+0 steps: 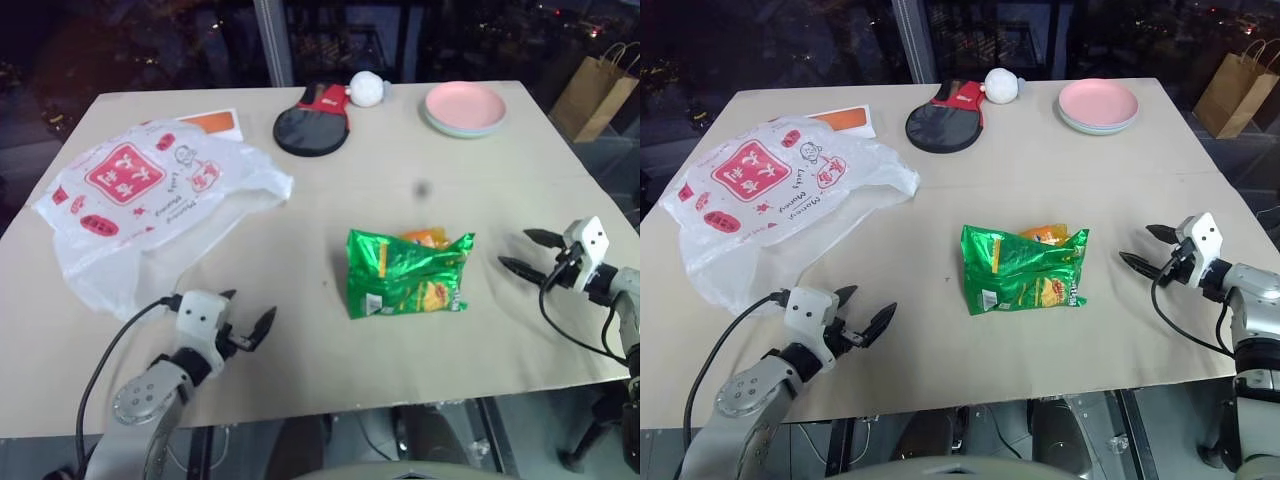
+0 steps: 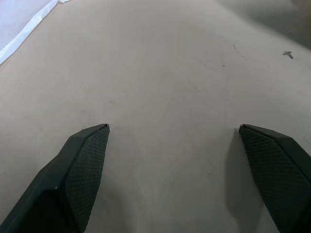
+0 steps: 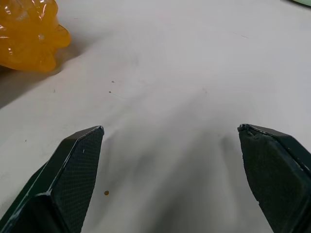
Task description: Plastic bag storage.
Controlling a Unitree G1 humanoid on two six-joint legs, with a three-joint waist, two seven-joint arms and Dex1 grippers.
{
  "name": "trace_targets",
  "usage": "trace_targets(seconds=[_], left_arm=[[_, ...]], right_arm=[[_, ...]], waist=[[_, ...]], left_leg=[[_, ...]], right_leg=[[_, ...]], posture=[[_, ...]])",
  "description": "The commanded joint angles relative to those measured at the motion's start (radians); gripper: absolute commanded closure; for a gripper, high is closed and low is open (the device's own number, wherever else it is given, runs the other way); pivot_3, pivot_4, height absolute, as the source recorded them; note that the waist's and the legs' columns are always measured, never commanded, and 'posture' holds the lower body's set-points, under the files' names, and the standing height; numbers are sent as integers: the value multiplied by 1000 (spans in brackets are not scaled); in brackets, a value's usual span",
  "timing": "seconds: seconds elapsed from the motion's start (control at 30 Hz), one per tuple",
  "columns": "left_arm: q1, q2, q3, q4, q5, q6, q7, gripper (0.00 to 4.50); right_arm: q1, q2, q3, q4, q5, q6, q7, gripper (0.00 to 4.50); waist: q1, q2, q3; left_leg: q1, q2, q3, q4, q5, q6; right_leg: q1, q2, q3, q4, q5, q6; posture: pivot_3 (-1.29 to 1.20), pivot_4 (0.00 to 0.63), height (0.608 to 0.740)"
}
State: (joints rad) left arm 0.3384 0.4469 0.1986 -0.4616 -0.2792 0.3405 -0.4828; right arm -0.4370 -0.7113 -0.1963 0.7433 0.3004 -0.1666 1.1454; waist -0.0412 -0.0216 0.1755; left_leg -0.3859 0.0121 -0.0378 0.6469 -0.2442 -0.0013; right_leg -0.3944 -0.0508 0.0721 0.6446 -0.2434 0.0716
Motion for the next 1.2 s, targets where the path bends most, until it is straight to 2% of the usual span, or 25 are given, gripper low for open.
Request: trace_targets(seconds=[0.03,0.8,1.0,1.1,1.2], left_arm=[[11,7,25,-28,-17,-20,-14,66],[14,2,27,-14,-25,-32,-40,66],[68,-21,61,-116,-98,-46,-55,66],[131,-18,121,-193,-159,-72,-81,66],[220,-68,190,-271,-196,-123,-60,66]], right_arm=[[1,-20,-32,-14,11,-19,-3,0],[19,-14,-30,-53,28,-1,-6,0],[20,-12,-32,-71,42,18,4,0],[28,-9,-43,-124,93,82,44,0],[34,-12,-60,-184,134,145,60,0]], waist=[[0,0,0],[0,0,0],[0,0,0],[-1,0,0],[-1,0,0]], left_leg=[[0,0,0,0,0,0],[0,0,0,0,0,0],[0,0,0,0,0,0],[0,0,0,0,0,0],[0,0,0,0,0,0]], right_leg=[[0,0,0,0,0,0],[0,0,0,0,0,0],[0,0,0,0,0,0],[0,0,0,0,0,0],[0,0,0,0,-2,-4]], posture=[[0,150,740],[0,150,740],[0,150,740],[0,150,740],[0,150,740]])
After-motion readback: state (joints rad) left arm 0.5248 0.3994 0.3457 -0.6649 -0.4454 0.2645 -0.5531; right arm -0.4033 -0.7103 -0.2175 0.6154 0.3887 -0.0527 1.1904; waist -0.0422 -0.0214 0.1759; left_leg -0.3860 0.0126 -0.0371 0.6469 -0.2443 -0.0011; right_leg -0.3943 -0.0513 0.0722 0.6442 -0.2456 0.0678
